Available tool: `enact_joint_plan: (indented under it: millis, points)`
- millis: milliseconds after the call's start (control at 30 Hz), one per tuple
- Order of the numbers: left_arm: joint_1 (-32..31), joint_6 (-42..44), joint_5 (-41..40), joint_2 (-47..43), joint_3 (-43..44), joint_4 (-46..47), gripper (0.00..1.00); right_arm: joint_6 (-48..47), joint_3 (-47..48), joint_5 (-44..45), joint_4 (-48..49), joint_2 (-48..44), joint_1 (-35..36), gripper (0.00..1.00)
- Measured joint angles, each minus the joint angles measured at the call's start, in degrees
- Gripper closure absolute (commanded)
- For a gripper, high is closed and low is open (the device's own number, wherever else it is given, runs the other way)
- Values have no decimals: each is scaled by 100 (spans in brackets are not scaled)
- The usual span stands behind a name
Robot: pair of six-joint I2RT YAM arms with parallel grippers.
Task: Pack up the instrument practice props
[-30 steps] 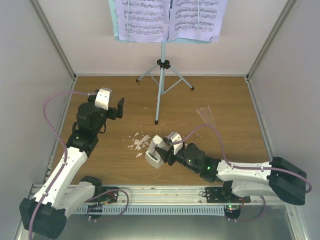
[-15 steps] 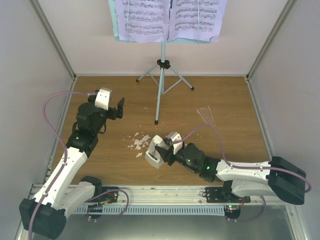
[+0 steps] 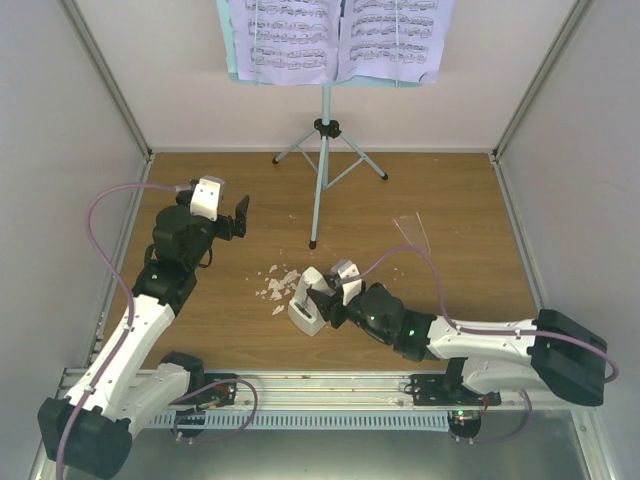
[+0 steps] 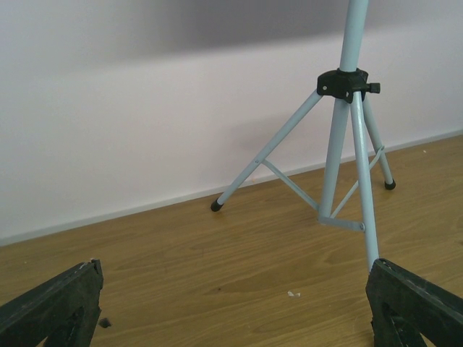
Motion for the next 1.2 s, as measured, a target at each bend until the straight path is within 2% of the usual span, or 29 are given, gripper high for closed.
enact_joint_plan:
  millis: [400,1033,1200]
  points:
    - [-31,-2,-7,0,0,0,1,166,262,227,-361,181,7,35]
    - [-52,0,-15,0,0,0,1,179,448,420,-542,339,4,28]
    - [-59,-2,-15,0,0,0,1,155,479,442,-579,365,4,22]
